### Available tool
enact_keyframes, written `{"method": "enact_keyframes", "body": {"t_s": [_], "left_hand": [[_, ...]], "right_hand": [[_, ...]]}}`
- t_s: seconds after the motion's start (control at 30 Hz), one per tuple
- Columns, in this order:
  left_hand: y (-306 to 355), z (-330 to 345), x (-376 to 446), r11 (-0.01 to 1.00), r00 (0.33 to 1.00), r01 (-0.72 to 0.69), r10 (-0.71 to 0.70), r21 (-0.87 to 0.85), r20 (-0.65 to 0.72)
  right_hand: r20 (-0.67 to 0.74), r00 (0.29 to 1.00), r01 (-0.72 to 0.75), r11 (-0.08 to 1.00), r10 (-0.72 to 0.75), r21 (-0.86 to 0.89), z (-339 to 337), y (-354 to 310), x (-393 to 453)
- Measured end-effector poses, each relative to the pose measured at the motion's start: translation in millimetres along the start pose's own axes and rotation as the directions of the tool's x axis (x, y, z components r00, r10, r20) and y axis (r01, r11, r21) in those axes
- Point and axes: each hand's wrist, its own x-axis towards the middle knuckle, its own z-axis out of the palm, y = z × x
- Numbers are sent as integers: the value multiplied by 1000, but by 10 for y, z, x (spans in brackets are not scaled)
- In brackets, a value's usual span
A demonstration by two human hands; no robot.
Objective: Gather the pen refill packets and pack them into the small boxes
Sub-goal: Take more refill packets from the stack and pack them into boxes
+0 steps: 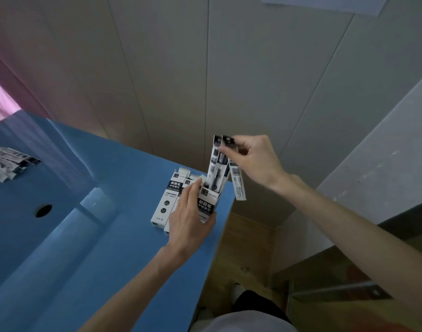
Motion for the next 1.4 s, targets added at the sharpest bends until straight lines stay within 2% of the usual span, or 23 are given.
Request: {"method": "enact_keyframes", "body": {"t_s": [0.1, 0.3, 0.47, 0.57, 0.73, 0.93, 1.03, 1.17, 1.27, 1.4], "left_hand": [[14, -2, 5, 1000, 1000, -4, 4, 4, 1], [55, -18, 41, 1000, 999, 2, -3, -28, -34], [24, -26, 81, 1000, 998, 20, -21, -12, -55], [1, -36, 83, 1000, 998, 27, -27, -4, -54], [-19, -56, 85, 999, 996, 30, -32, -30, -87], [-1, -51, 81, 1000, 997, 0, -2, -25, -72], [4, -44, 80, 1000, 998, -18, 16, -21, -67], [-27, -52, 58, 999, 997, -35, 34, -18, -64], [-71, -54, 38, 998, 997, -60, 59, -17, -42], [-108, -41, 12, 997, 997, -78, 78, -28, -17]], "right_hand": [[74, 993, 108, 980, -97, -164, 47, 53, -46], [207, 967, 210, 929, -150, -306, 153, 98, -147], [293, 956, 164, 889, -36, -427, 243, 153, -128], [335, 942, 113, 919, 22, -377, 271, 175, -123], [332, 943, 64, 964, 26, -258, 298, 233, -160], [325, 945, 114, 962, -28, -248, 319, 268, -149], [248, 968, 0, 987, 41, -163, 350, 277, -116], [172, 955, -268, 950, 240, 159, 341, 284, -9], [186, 891, -452, 845, 414, 286, 274, 233, 74], [200, 798, -602, 734, 569, 315, 231, 293, 139]]}}
